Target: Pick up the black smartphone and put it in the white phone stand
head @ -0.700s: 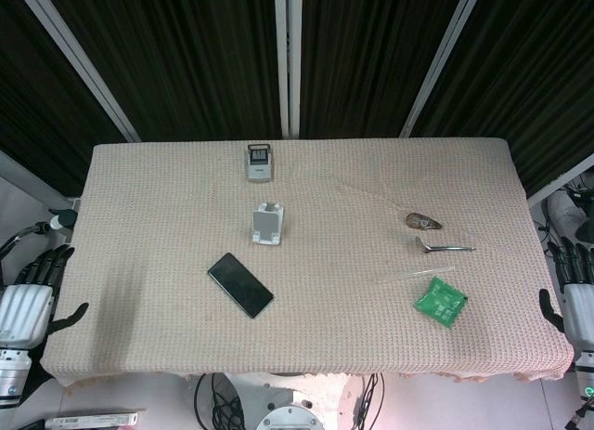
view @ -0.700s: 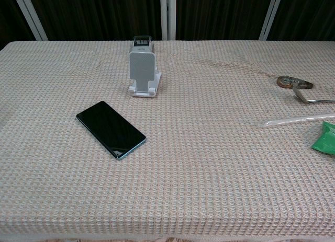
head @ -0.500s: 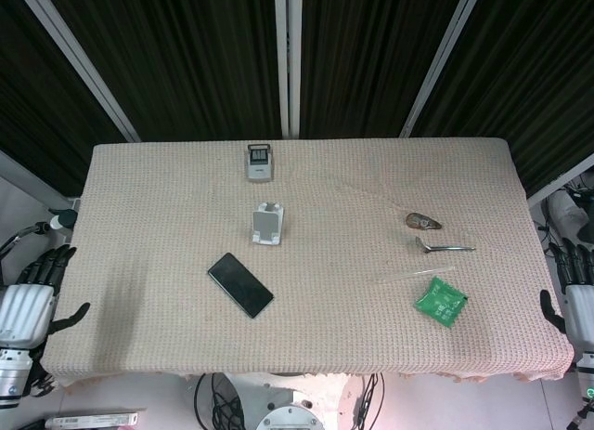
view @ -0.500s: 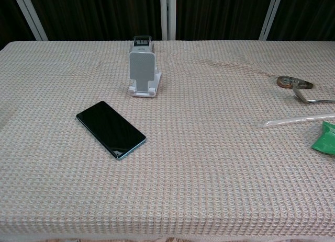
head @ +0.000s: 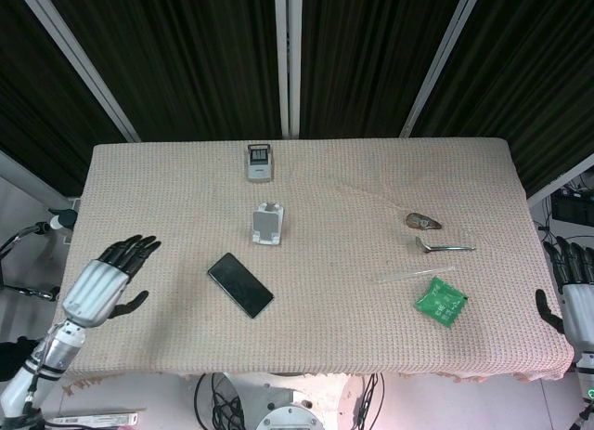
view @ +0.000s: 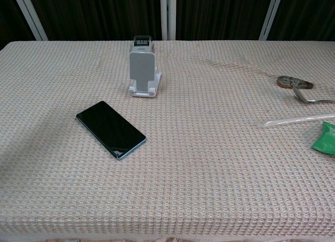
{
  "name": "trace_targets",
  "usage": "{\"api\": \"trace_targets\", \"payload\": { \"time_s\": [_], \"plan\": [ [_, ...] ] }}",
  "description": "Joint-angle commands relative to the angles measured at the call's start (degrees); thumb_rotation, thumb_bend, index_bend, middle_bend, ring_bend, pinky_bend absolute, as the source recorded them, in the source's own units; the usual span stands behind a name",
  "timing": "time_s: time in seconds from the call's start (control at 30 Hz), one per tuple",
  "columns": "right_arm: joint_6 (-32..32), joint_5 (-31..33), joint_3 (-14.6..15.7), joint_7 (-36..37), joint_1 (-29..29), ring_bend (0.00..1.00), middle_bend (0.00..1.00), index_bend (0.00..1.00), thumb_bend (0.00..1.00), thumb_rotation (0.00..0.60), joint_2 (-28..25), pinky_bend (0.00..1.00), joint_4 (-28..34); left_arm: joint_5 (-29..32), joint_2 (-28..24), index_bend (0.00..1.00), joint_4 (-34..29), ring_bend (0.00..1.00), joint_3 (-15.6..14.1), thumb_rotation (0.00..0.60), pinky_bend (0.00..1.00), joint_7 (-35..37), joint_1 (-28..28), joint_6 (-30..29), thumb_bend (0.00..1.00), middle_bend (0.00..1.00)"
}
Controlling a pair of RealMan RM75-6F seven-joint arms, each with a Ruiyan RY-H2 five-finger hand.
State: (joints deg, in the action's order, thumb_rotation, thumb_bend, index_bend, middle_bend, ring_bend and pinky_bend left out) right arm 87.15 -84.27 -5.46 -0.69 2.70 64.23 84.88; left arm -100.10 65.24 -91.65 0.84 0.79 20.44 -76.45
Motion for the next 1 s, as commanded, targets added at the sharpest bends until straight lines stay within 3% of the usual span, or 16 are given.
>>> {"api": "trace_targets", "payload": {
  "time_s": [0.03,0.13,0.27,0.37,0.63,1.0],
  "plan": [
    [0.1,0.2,-0.1,-0.2,-0.1,0.00,0.00,0.00,0.39,0.600,-0.1,0.00,0.0,-3.0,0.1,0.05,-3.6,0.08,1.4,0.600,0.20,-3.1,7.2,8.4,0.31,0.09],
    [0.3,0.5,-0.1,0.1,-0.4,0.00,0.00,0.00,0.39,0.600,-0.2,0.00,0.0,-3.0,2.3,0.04,-3.7,0.08,2.2,0.600,0.20,-3.7,11.6,14.1,0.33,0.09],
    [0.8,0.8,-0.2,0.6,-0.8,0.00,0.00,0.00,0.42,0.600,-0.5,0.00,-0.1,-2.4,5.8,0.03,-2.6,0.07,3.0,0.600,0.20,-4.1,15.5,18.4,0.60,0.10],
    [0.9,1.0,-0.2,1.1,-1.0,0.00,0.00,0.00,0.42,0.600,-0.5,0.00,-0.4,-1.3,7.9,0.03,-1.4,0.06,3.3,0.600,0.20,-3.8,18.1,21.6,0.69,0.12],
    [1.8,0.8,-0.2,2.3,-1.8,0.00,0.00,0.00,0.42,0.600,-1.4,0.00,0.3,4.2,13.1,0.03,4.2,0.05,4.5,0.600,0.20,-5.0,23.9,29.9,0.73,0.16],
    [3.1,1.1,-0.2,3.4,-3.0,0.00,0.00,0.00,0.42,0.600,-1.9,0.00,0.1,8.8,15.6,0.03,8.0,0.05,3.2,0.600,0.20,-8.0,26.6,34.5,0.74,0.17]
  ]
}}
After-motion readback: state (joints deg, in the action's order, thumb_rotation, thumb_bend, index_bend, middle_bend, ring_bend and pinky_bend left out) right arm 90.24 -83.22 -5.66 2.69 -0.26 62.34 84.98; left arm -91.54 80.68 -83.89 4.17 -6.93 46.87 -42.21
